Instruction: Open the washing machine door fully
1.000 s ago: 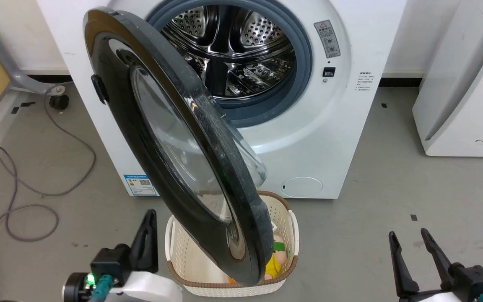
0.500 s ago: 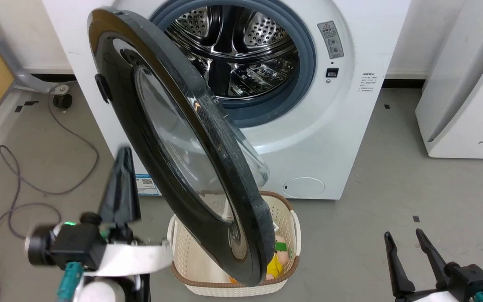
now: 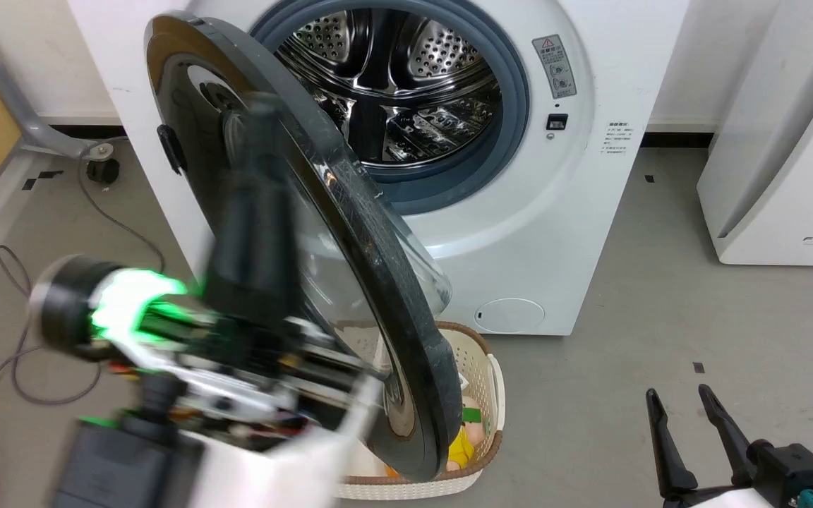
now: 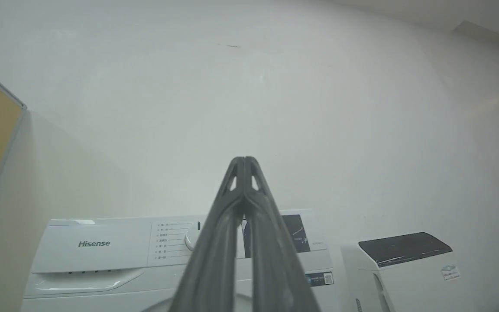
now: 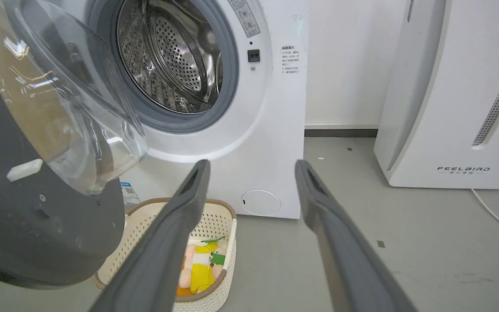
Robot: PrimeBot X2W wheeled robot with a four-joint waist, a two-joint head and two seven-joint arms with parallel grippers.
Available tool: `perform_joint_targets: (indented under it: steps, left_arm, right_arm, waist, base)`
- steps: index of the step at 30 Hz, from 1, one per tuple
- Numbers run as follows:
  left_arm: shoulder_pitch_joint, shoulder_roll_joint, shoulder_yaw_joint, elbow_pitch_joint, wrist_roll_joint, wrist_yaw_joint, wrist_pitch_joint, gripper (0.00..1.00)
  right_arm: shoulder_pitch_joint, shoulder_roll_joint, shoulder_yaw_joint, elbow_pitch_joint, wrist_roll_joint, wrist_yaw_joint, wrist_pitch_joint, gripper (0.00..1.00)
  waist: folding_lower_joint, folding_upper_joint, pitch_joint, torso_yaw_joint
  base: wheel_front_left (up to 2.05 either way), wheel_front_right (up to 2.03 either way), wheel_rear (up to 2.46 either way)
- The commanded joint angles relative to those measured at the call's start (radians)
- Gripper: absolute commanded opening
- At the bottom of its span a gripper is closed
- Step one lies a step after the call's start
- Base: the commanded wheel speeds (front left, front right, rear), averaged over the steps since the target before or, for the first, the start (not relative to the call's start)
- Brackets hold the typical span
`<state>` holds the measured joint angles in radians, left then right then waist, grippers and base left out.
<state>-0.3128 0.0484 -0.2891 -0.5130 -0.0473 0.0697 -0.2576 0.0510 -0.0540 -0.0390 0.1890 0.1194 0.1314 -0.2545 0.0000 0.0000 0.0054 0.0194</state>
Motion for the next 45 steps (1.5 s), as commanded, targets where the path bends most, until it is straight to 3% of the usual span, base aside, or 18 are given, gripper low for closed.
perform_joint_targets:
  steps: [1, 10, 19, 28, 37, 45]
  left_arm:
    - [-0.015, 0.002, -0.028, -0.002, -0.004, -0.005, -0.004, 0.00]
    - [-0.002, 0.002, -0.289, 0.114, -0.091, -0.046, -0.003, 0.00]
    - [0.074, 0.002, -0.450, 0.255, -0.185, -0.072, 0.128, 0.00]
    - [0.125, 0.007, -0.480, 0.440, -0.221, -0.047, 0.219, 0.00]
    - [0.072, 0.004, -0.442, 0.636, -0.241, 0.016, 0.167, 0.00]
    - [0.025, 0.002, -0.437, 0.731, -0.290, 0.076, 0.114, 0.00]
  right_arm:
    - [-0.011, 0.004, -0.002, 0.005, 0.006, -0.001, -0.007, 1.00]
    - [-0.007, 0.004, -0.011, 0.030, 0.010, -0.001, -0.007, 1.00]
    - [-0.004, 0.004, -0.012, 0.047, 0.017, -0.001, -0.007, 1.00]
    - [-0.008, 0.004, -0.013, 0.061, 0.026, -0.001, -0.007, 1.00]
    - [-0.013, 0.004, -0.008, 0.078, 0.036, -0.001, -0.007, 1.00]
    - [-0.018, 0.004, -0.002, 0.089, 0.045, -0.001, -0.007, 1.00]
  waist:
    - [0.0000, 0.0000, 0.000, 0.000]
    - [0.0000, 0.0000, -0.003, -0.002]
    - [0.0000, 0.0000, -0.001, -0.001]
    - [0.0000, 0.0000, 0.006, 0.000]
    - [0.0000, 0.0000, 0.006, -0.010]
    - [0.0000, 0.0000, 0.015, -0.014]
  base:
    - [0.00, 0.00, 0.00]
    - [0.00, 0.00, 0.00]
    - [0.00, 0.00, 0.00]
    - [0.00, 0.00, 0.00]
    - [0.00, 0.00, 0.00]
    - [0.00, 0.00, 0.00]
